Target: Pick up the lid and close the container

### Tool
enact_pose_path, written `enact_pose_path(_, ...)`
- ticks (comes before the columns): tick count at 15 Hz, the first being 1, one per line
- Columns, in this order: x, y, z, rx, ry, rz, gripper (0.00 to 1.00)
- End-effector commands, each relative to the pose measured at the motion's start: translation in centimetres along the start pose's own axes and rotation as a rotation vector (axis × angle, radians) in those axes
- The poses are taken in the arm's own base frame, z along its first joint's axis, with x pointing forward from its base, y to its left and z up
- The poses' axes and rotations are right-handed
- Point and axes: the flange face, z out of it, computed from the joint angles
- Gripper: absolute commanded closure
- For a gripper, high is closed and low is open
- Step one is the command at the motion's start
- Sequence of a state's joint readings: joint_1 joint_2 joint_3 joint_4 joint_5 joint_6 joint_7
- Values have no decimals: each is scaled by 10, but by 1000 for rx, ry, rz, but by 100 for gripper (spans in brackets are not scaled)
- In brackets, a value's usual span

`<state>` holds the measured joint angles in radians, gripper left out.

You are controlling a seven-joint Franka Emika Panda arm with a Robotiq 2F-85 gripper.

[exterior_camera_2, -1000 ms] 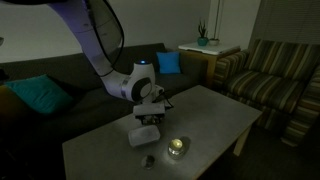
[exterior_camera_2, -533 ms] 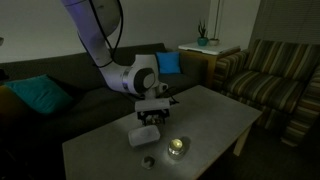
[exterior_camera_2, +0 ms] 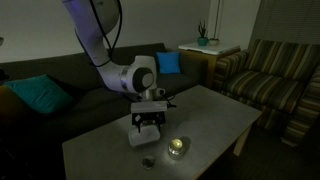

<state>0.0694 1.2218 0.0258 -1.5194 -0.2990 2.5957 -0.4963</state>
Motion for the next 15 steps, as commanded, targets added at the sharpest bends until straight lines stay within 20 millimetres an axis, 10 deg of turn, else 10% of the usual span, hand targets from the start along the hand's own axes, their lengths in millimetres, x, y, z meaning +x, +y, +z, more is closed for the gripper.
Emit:
enact_pose_path(1,15,-11,16,42,-20,-43,0)
enact_pose_path(15,46,-22,62,74,18,-18,0)
